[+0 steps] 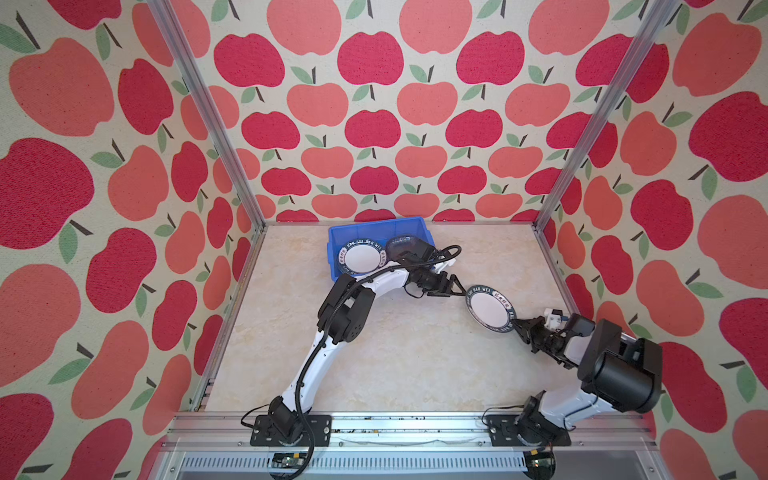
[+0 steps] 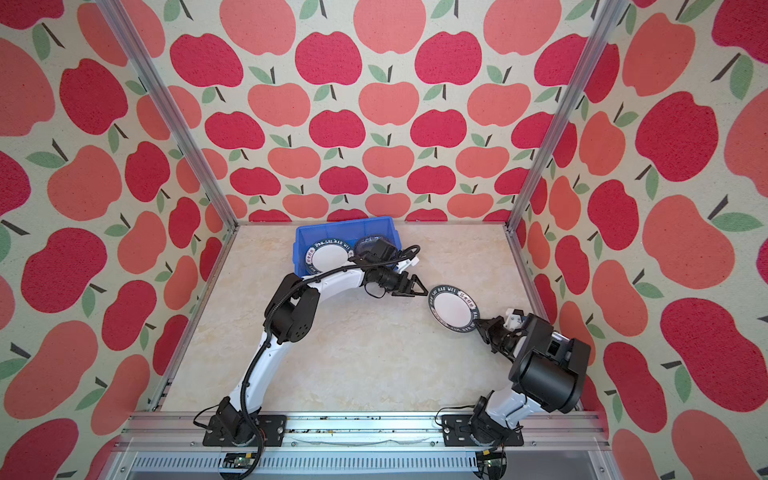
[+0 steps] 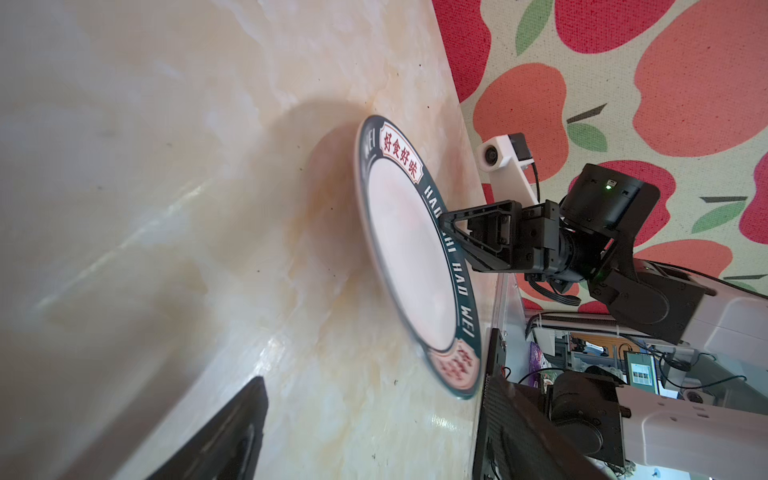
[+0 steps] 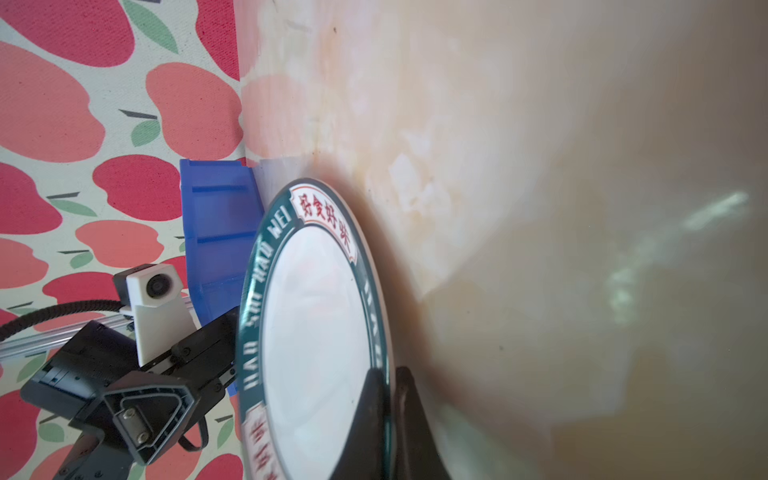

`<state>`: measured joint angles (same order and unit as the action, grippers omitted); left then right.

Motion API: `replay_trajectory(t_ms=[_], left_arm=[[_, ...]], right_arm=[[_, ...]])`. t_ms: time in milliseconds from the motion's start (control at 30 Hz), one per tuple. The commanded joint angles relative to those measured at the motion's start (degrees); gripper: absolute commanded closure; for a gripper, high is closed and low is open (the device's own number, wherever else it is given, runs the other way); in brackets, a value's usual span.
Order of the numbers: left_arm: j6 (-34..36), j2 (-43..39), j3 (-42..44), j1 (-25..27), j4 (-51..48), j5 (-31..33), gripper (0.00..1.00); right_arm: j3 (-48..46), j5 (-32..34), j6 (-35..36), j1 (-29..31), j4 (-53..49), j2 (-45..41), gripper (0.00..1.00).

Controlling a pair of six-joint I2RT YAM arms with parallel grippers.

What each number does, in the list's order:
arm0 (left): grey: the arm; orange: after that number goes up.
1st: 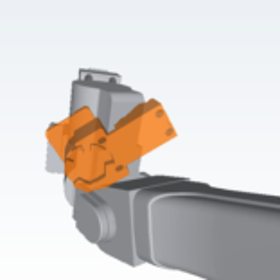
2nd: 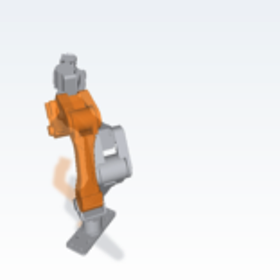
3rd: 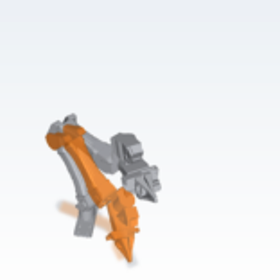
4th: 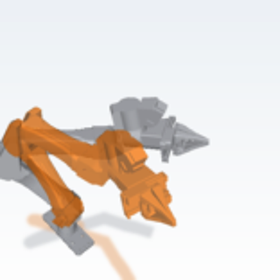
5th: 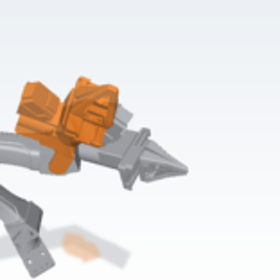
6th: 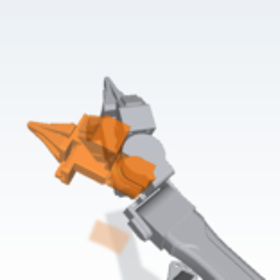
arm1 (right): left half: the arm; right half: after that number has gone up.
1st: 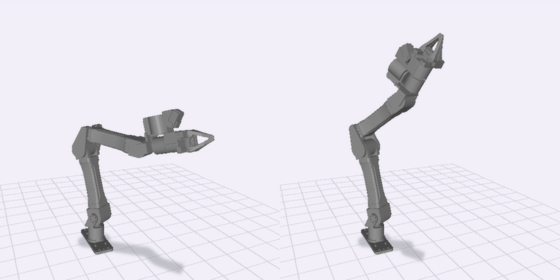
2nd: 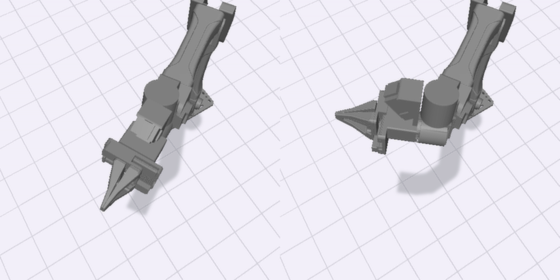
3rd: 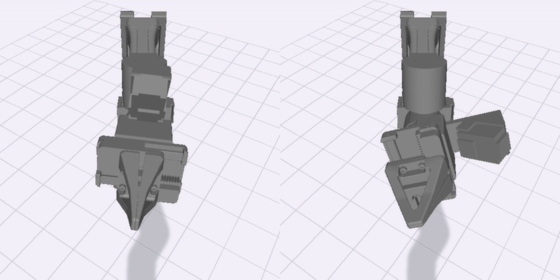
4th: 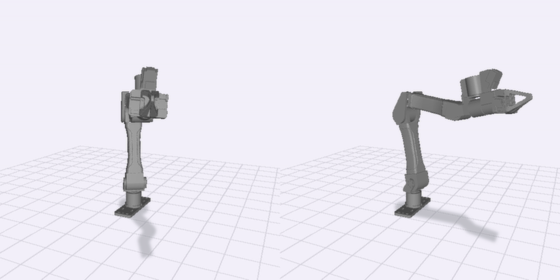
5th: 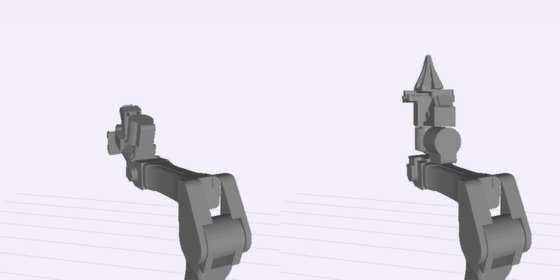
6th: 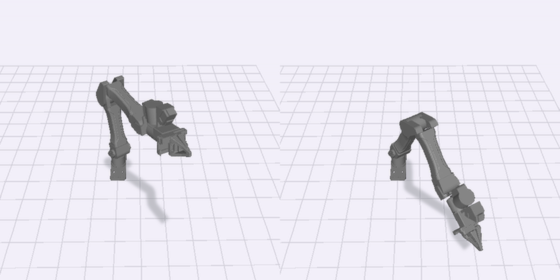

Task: Place the plates into the plastic bin on the countertop
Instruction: 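Grip the edge of the last green-rimmed plate with the right gripper and tilt it up, then carry the upright plate with the right gripper over the bin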

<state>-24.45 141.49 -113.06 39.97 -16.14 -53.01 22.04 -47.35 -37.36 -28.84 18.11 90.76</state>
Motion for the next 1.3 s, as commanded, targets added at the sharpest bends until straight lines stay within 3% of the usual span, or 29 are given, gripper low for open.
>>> replay_trajectory(t_ms=[0, 200, 333, 533, 667, 833, 1000, 1267], left_arm=[[1.04, 0.96, -2.32, -0.32, -2.58, -0.91, 0.16], [1.23, -1.31, -2.59, -0.56, -3.84, -0.65, 0.16], [2.18, -7.93, -0.34, -0.88, -4.99, 2.5, 0.14], [1.86, -22.36, 6.27, -3.0, -7.09, 9.01, 0.1], [2.34, -34.31, 11.94, -4.66, -10.11, 16.1, 0.08], [2.58, -45.68, 19.99, -9.1, -12.31, 26.58, 0.02], [0.99, -55.12, 30.89, -14.99, -9.68, 29.37, 0.01], [-1.26, -67.74, 44.46, -21.04, -7.3, 29.68, 0.01]], right_arm=[[-1.15, 3.48, -0.77, 0.28, -2.3, 2.53, 0.98], [-1.31, 3.32, -1.72, 0.41, -2.35, 0.69, 1.0], [0.23, 5.75, -3.8, 1.63, -7.18, -6.44, 1.0], [12.39, 19.46, -2.09, 11.67, -27.2, -22.67, 1.0], [22.42, 25.06, -2.11, 18.55, -32.53, -24.63, 1.0], [35.5, 28.52, -2.2, 27.14, -30.94, -18.23, 1.0], [49.23, 27.87, -3.62, 35.23, -25.38, -5.8, 1.0], [74.32, 26.54, -3.75, 47.86, -27.18, 16.72, 1.0]])
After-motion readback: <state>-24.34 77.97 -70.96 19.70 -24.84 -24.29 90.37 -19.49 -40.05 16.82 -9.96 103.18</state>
